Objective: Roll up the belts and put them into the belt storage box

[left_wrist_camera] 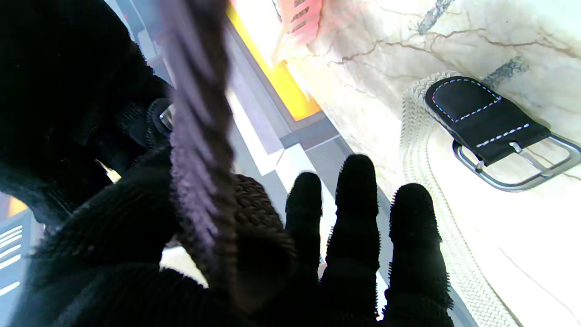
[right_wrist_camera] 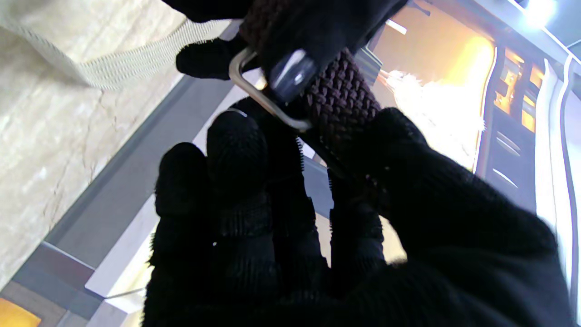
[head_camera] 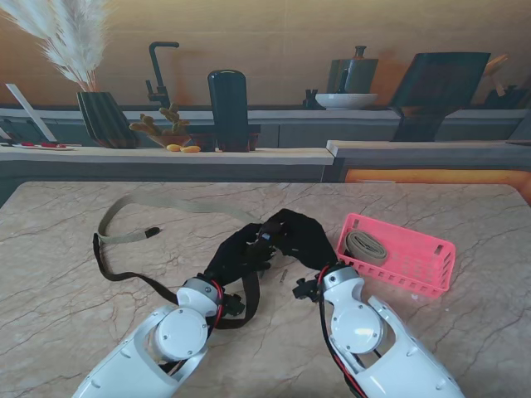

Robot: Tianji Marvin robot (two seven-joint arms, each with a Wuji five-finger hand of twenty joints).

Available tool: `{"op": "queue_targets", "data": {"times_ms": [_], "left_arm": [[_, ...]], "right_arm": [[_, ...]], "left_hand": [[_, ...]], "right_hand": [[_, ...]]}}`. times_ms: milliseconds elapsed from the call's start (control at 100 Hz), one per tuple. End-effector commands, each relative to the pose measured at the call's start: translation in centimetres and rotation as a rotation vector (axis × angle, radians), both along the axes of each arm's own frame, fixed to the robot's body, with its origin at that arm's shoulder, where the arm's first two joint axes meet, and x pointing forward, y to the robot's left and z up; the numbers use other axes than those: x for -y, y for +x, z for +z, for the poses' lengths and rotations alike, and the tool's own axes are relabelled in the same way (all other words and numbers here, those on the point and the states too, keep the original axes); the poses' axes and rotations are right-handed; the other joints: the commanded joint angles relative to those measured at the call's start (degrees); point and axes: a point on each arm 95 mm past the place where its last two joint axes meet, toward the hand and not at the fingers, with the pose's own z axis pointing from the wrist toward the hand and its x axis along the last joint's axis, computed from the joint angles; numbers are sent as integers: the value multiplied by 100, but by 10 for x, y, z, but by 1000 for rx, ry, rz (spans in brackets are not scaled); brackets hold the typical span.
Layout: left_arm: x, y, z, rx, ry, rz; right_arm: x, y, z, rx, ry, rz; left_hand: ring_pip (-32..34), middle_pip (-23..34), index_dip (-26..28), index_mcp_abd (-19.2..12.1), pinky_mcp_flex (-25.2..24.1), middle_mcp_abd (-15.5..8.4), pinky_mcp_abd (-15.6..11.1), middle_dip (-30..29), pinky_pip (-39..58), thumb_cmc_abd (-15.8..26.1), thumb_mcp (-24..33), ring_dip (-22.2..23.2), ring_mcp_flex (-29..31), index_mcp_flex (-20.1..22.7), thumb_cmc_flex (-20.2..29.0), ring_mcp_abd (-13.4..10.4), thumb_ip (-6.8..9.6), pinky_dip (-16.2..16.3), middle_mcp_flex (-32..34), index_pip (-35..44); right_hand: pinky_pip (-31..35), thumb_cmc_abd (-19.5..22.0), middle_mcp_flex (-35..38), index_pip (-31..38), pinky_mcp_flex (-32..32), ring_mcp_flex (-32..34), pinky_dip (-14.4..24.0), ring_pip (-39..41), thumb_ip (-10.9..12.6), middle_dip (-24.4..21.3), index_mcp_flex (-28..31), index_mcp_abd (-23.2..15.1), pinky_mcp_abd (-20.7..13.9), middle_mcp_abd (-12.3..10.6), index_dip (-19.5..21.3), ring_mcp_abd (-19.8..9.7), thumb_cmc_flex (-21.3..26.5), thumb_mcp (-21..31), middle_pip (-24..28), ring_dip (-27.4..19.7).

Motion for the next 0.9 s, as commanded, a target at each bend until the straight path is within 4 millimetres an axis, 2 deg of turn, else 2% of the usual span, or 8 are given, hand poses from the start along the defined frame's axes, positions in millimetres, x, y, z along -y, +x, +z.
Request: {"op": "queue_targets", "data": {"times_ms": [0, 100, 210, 280, 490, 640, 750, 890], "left_arm": [[-5, -5, 2, -2, -11, 1], [-12, -8, 7, -3, -49, -2], [-18, -12, 10, -13, -101, 0], [-20, -14, 12, -27, -125, 3], [-27, -19, 4, -155, -114, -57], [-25, -24, -2, -226, -160, -105], [-22, -27, -5, -229, -151, -128], [-20, -31, -8, -228, -148, -142]], "right_arm": [[3, -2, 14, 46, 20, -10], [10, -2, 22, 88, 10, -32], [17, -1, 28, 128, -9, -54], [21, 0, 32, 147, -19, -67], [31, 5, 43, 207, -57, -92], [36, 6, 49, 225, -74, -94], [38, 7, 51, 235, -86, -96], [41, 9, 53, 239, -100, -100]], "left_hand": [[-575, -461, -351, -58, -263, -112, 10, -359, -351, -122, -291, -319, -504, -293, -341, -41, -4, -176, -564, -576], [-1403, -925, -628, -153, -605, -141, -45, -680, -1062, -166, -589, -774, -1143, -476, -591, -96, -11, -393, -1088, -983], [-1839, -1127, -738, -201, -707, -144, -59, -808, -1426, -151, -815, -1018, -1373, -443, -694, -147, -3, -449, -1147, -1149], [-1838, -1094, -733, -130, -706, -63, -54, -806, -1455, -134, -817, -1025, -1277, -237, -617, -122, -3, -435, -925, -1115], [-1580, -842, -499, -49, -365, 32, -143, -790, -1256, 114, -698, -1062, -343, 1100, 181, -157, -35, -374, 501, -755], [-1473, -806, -317, -208, -302, -63, -243, -858, -1088, 305, -459, -1162, -195, 1457, 650, -226, -65, -468, 773, -483], [-1279, -648, -16, -486, -198, -173, -208, -830, -873, 16, -594, -1162, -33, 1697, 1195, -248, -364, -493, 1027, -125], [-1142, -518, 39, -650, -114, -225, -200, -778, -742, -197, -668, -1120, 80, 1871, 1461, -249, -362, -461, 1242, 149]], "right_hand": [[-38, 223, 215, 631, 45, 145, -57, -74, -35, -14, 475, -595, -134, -279, 102, -127, 251, 376, -71, -56], [-60, 220, 228, 623, 37, 149, -61, -116, -37, -16, 485, -585, -140, -280, 101, -120, 252, 385, -100, -70], [-75, 236, 237, 617, 30, 156, -62, -141, -37, -22, 483, -592, -144, -299, 103, -129, 245, 381, -128, -79], [-90, 256, 231, 609, 17, 148, -64, -160, -36, -19, 469, -599, -159, -305, 104, -133, 238, 371, -140, -84], [-118, 310, 193, 610, 4, 134, -61, -187, -11, 8, 409, -624, -188, -333, 129, -172, 237, 322, -141, -85], [-130, 341, 176, 609, -3, 123, -56, -192, 14, 15, 389, -619, -209, -340, 132, -179, 237, 288, -138, -79], [-136, 367, 158, 609, -5, 113, -52, -192, 39, 19, 364, -621, -232, -347, 137, -195, 239, 262, -134, -74], [-141, 382, 148, 612, -5, 109, -45, -187, 67, 26, 348, -623, -236, -350, 139, -199, 246, 228, -119, -66]]}}
